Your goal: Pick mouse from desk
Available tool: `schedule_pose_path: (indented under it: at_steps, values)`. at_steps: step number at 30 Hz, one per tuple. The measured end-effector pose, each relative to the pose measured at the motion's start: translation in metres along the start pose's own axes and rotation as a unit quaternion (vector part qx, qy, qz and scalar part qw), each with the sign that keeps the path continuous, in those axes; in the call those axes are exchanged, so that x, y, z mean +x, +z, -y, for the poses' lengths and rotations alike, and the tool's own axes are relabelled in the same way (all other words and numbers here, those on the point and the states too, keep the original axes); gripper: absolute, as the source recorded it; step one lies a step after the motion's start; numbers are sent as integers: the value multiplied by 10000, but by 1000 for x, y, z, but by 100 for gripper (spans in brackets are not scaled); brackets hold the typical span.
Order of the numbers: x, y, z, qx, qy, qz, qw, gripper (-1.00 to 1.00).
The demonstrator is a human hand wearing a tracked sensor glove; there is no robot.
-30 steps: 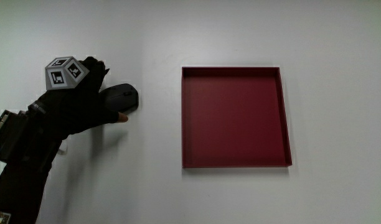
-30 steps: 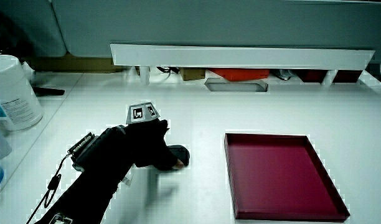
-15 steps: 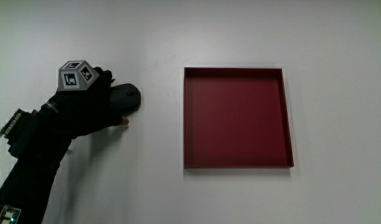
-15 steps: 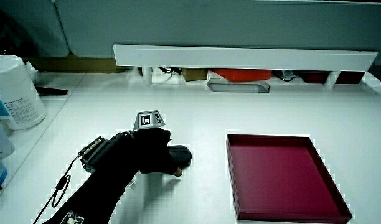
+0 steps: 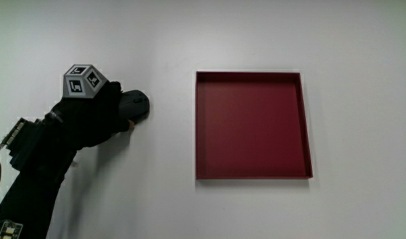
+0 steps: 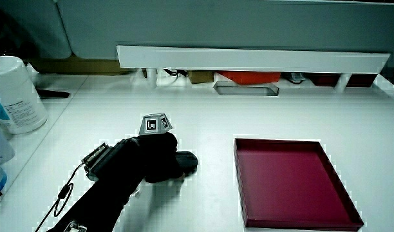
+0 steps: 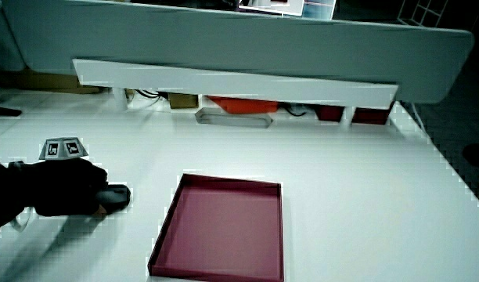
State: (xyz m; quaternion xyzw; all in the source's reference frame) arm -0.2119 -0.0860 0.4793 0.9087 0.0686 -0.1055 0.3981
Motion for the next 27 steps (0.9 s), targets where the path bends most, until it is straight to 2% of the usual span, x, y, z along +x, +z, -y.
schedule_pose_path:
  at_steps: [5,10,11,12,13,14,15,17,18,19,20,21,22,23,24,25,26,27]
  values:
    - [18,24,22,160,-136,-16,9998,100]
    - [44,41,39,364,-489,-137,9980,100]
    - [47,41,39,249,-414,124,9988,100]
    - [48,39,32,427,-950,-74,9945,100]
    - [57,41,38,287,-551,244,9978,100]
    - [61,42,37,440,-939,34,9946,100]
    - [66,43,35,593,-1325,-176,9893,100]
    - [86,53,50,399,-966,-129,9944,100]
    - [92,55,52,354,-998,16,9944,100]
    - [97,56,52,434,-1141,-46,9925,100]
    - [104,59,56,490,-1278,-246,9903,100]
    - [109,61,59,409,-1134,-165,9926,100]
    - [112,61,56,673,-1481,-293,9862,100]
    - [117,62,58,591,-1439,-267,9875,100]
    - [121,62,58,544,-1524,-219,9866,100]
    - [123,61,55,428,-1390,51,9894,100]
    - [128,62,56,464,-1528,24,9872,100]
    - [133,62,53,636,-1906,-260,9793,100]
